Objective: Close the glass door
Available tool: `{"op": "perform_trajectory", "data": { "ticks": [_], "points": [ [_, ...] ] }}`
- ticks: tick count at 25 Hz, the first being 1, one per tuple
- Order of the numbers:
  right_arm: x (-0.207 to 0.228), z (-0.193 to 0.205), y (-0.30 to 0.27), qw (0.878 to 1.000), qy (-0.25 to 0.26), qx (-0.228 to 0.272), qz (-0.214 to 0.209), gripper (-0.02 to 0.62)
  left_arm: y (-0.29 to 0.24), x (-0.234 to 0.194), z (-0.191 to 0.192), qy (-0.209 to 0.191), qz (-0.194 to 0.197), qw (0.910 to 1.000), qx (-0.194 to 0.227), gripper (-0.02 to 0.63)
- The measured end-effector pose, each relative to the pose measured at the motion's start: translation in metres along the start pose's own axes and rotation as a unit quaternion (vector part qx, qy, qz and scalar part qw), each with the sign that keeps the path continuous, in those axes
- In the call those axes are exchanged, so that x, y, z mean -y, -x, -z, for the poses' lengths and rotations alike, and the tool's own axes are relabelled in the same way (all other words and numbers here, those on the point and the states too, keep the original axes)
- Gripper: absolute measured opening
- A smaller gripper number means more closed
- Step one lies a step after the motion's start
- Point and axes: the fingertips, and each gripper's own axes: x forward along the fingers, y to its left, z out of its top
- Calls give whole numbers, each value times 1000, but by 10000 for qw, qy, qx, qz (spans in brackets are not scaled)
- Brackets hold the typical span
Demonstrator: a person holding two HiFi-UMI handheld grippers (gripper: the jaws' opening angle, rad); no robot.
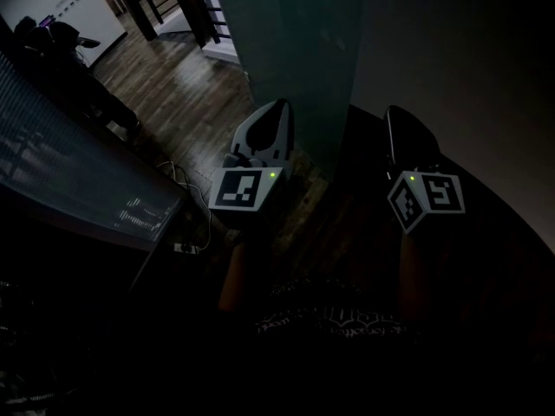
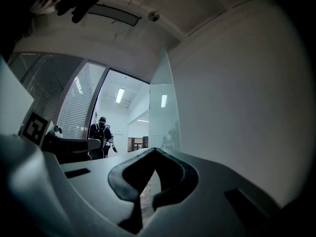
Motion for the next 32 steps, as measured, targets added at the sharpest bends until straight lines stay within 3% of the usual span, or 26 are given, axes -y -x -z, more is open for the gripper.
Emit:
{"op": "perform_trajectory", "data": {
  "ticks": [9, 25, 32],
  "points": [
    [13, 14, -42, 10000, -11, -94, 25, -2, -38, -18, 14, 16, 117, 9999, -90, 2],
    [55, 30, -144, 9971, -26, -141, 747, -3, -154, -83, 21, 15, 693, 9975, -161, 2],
    [78, 40, -179, 9973, -73, -269, 673, -2, -194, -88, 30, 48, 781, 9966, -253, 2]
  ]
}}
